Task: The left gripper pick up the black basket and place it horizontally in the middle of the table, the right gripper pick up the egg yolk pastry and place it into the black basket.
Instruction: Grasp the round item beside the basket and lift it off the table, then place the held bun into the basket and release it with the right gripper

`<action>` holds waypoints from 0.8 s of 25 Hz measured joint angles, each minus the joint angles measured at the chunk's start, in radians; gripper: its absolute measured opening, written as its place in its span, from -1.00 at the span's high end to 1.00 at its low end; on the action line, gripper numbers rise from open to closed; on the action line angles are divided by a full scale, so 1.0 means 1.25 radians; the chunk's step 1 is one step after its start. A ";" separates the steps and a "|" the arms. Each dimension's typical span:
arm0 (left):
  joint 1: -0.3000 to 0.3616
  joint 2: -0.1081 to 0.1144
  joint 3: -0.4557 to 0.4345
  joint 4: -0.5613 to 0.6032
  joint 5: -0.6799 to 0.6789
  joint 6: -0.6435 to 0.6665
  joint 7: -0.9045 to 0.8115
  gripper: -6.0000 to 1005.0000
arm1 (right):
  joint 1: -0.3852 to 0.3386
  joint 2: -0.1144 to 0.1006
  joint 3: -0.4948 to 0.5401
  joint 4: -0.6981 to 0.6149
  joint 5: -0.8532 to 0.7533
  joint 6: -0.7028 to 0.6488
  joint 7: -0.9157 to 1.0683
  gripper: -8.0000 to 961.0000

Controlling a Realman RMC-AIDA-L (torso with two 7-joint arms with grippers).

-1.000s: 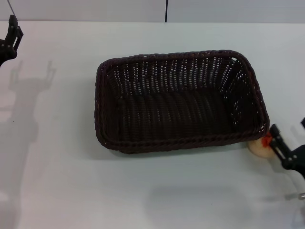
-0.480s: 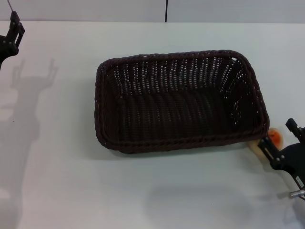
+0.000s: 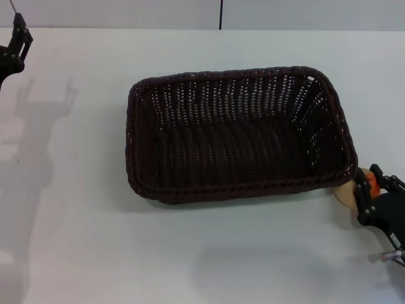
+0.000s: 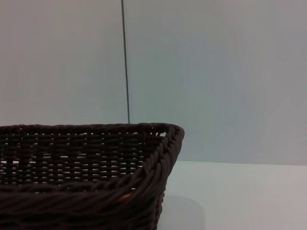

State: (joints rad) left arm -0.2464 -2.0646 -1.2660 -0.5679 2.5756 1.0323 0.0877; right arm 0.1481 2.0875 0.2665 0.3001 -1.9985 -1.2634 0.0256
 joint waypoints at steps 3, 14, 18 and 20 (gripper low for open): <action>-0.001 0.000 0.001 0.001 0.000 0.007 0.000 -0.62 | -0.001 -0.001 0.000 -0.001 0.000 -0.010 -0.001 0.31; -0.003 0.000 0.003 0.000 0.000 0.015 -0.002 -0.62 | -0.027 -0.001 0.006 0.007 0.030 -0.118 -0.047 0.77; -0.002 0.000 0.002 -0.001 0.000 0.015 -0.002 -0.62 | -0.054 0.000 -0.008 0.046 0.038 -0.223 -0.132 0.82; -0.002 0.000 0.002 -0.001 0.000 0.015 -0.002 -0.62 | -0.065 -0.001 -0.022 0.061 0.034 -0.283 -0.162 0.84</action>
State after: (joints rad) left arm -0.2484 -2.0648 -1.2632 -0.5690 2.5755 1.0514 0.0857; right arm 0.0668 2.0862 0.2386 0.3759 -1.9562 -1.6166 -0.1767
